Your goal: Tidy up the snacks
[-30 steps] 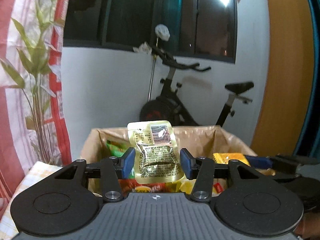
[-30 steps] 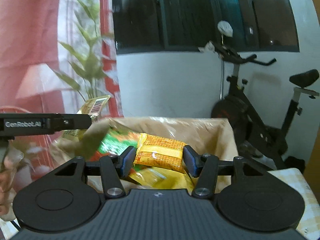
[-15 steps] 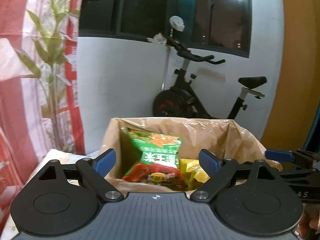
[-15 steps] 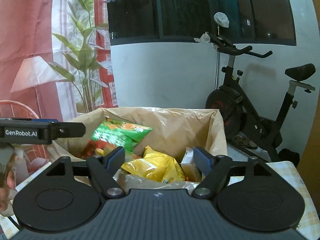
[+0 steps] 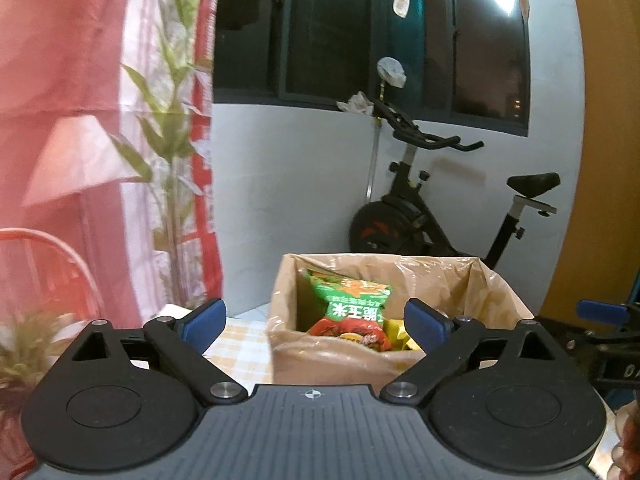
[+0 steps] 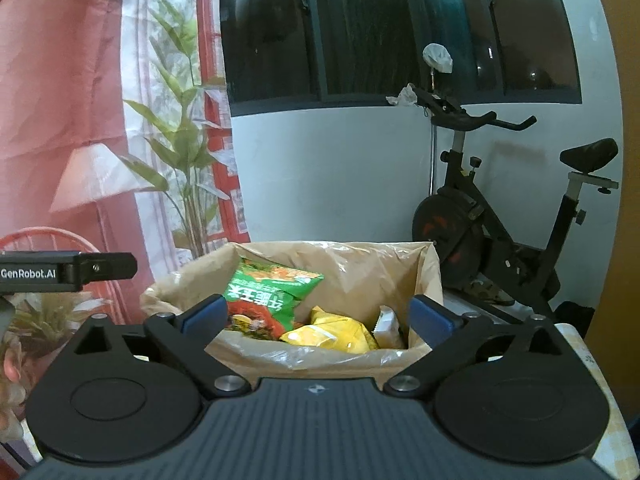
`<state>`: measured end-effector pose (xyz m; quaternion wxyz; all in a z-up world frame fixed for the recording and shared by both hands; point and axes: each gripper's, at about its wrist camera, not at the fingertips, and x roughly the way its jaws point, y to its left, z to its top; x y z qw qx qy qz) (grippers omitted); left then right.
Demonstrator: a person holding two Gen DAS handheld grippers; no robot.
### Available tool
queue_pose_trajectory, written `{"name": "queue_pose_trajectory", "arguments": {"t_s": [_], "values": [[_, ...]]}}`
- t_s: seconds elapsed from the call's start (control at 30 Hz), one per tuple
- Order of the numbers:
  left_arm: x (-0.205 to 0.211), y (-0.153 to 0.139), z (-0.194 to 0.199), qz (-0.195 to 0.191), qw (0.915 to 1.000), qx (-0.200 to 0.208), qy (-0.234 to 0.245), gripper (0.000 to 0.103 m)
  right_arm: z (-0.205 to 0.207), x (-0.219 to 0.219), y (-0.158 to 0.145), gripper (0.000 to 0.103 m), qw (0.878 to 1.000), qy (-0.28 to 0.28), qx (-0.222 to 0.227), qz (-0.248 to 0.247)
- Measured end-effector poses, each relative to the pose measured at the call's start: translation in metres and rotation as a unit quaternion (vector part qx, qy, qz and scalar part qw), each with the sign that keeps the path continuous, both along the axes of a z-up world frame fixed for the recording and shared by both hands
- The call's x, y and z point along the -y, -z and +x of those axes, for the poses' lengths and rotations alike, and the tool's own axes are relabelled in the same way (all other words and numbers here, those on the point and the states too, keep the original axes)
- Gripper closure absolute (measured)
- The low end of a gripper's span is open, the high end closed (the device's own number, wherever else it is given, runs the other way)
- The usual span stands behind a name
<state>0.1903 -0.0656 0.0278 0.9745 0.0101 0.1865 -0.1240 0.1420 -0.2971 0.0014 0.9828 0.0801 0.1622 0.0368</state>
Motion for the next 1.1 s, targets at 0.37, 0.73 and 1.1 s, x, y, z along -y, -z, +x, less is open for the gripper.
{"name": "queue_pose_trajectory", "arguments": {"t_s": [0.37,0.73,1.1], "values": [[-0.025,-0.040,-0.096,0.036,0.9973,0.054,-0.034,0.006,-0.075,-0.026,-0.032,0.001,1.000,-0.011,0.015,-0.008],[-0.029,-0.051,-0.140,0.029,0.9951,0.087,-0.038,0.006,-0.110,-0.036,-0.040,0.001,0.999,-0.021,0.024,-0.016],[-0.037,-0.042,-0.135,0.016,0.9964,0.069,-0.047,0.006,-0.114,-0.036,-0.041,0.001,0.999,-0.013,0.025,-0.017]]}}
